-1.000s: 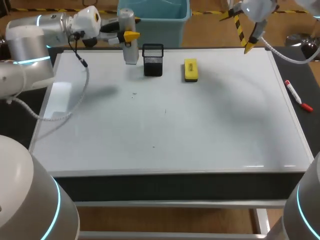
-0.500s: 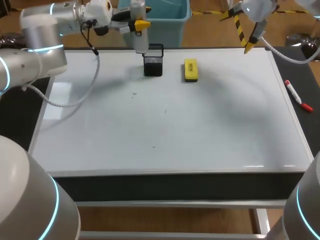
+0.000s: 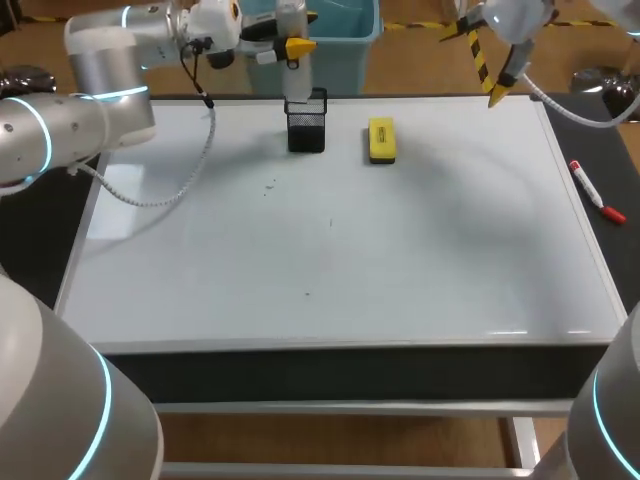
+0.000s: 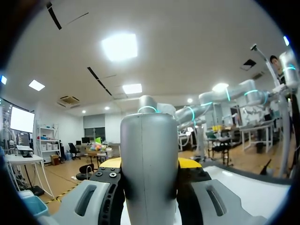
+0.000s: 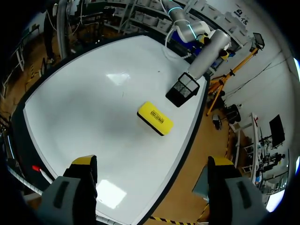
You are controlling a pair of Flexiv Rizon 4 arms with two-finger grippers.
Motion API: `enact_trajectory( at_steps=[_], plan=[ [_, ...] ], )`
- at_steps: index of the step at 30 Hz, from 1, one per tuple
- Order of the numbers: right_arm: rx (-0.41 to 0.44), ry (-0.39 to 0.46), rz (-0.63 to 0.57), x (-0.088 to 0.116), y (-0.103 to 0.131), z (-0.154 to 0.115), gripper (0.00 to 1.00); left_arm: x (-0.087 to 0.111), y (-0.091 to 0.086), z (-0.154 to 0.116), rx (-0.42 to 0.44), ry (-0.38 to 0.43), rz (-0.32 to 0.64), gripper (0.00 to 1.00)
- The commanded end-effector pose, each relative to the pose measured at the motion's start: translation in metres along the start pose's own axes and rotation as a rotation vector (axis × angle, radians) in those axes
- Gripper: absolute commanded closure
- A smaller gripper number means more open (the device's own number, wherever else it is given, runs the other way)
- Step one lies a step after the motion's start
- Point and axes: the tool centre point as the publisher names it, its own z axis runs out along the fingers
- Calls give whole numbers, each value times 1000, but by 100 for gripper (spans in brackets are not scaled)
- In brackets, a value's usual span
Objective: Pick up the inspection probe, press it on each red-marked spot on the whiteboard one by one, put down the probe, pick up the eraser, and wipe off all the red marks.
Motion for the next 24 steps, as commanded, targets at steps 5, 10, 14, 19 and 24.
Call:
enact_trajectory(
  at_steps=[5,10,14,19,24],
  plan=[
    [2,4,-2,-1,-1,-1,0,-11,10,5,7,33,-4,100],
    [2,4,-2,-1,-1,-1,0,-12,16,4,8,23,-11,100],
    [2,4,-2,-1,-1,-1,0,-12,23,4,10,16,-23,100],
    [2,4,-2,-1,-1,-1,0,-12,31,5,12,11,-30,100],
    [2,4,-2,-1,-1,-1,0,-12,42,6,-7,9,-27,100]
  ],
)
